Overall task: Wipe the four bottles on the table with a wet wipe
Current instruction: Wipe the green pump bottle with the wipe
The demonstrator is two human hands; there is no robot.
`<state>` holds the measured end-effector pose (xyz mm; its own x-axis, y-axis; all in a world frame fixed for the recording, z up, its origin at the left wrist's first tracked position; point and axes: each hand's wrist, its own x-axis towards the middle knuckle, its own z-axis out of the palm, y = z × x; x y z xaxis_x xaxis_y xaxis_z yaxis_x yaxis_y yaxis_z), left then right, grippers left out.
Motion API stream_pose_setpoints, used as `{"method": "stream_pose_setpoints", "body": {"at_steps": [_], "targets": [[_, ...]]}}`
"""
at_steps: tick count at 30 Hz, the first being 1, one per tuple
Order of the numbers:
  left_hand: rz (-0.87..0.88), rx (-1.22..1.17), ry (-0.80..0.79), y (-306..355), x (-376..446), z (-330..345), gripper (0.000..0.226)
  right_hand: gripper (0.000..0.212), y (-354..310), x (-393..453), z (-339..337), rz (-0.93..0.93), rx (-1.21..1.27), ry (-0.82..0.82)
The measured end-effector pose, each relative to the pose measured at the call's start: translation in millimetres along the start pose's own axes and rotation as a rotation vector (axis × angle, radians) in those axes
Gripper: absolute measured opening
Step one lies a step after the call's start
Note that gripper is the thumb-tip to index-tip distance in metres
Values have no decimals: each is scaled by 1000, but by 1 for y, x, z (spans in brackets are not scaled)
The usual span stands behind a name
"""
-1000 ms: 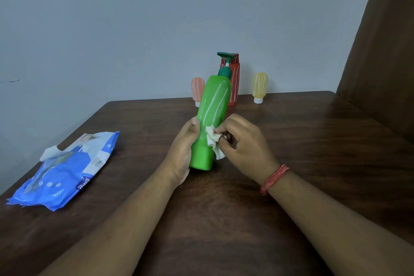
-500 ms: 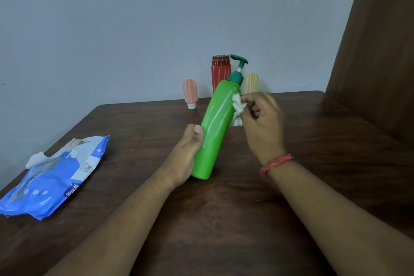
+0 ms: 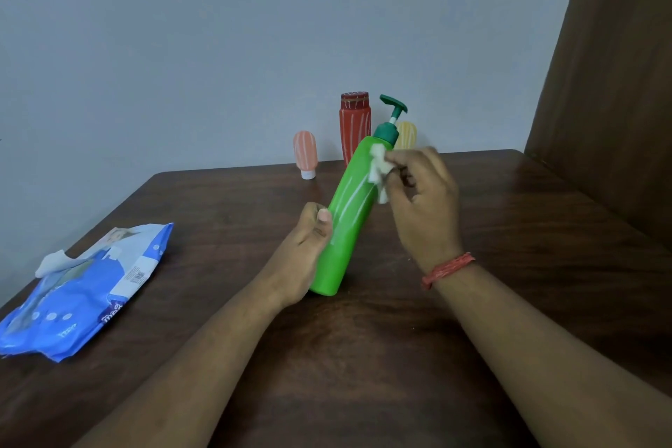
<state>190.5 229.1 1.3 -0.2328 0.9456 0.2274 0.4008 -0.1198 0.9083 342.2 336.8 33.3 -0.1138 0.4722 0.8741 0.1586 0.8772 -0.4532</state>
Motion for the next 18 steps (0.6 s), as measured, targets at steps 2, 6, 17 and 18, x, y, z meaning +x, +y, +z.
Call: {"method": "stream_pose_setpoints", "body": {"at_steps": [2, 6, 17, 18], "targets": [[-11, -21, -1, 0, 0, -1, 74, 17, -2, -3, 2, -86, -9, -72], [19, 57, -2, 3, -1, 0, 68, 19, 0, 4, -2, 8, -15, 62], [35, 110, -5, 3, -2, 2, 56, 17, -12, -2, 0, -167, -122, -65], [30, 101, 2, 2, -1, 1, 56, 18, -12, -5, 2, -218, -128, -121]]}}
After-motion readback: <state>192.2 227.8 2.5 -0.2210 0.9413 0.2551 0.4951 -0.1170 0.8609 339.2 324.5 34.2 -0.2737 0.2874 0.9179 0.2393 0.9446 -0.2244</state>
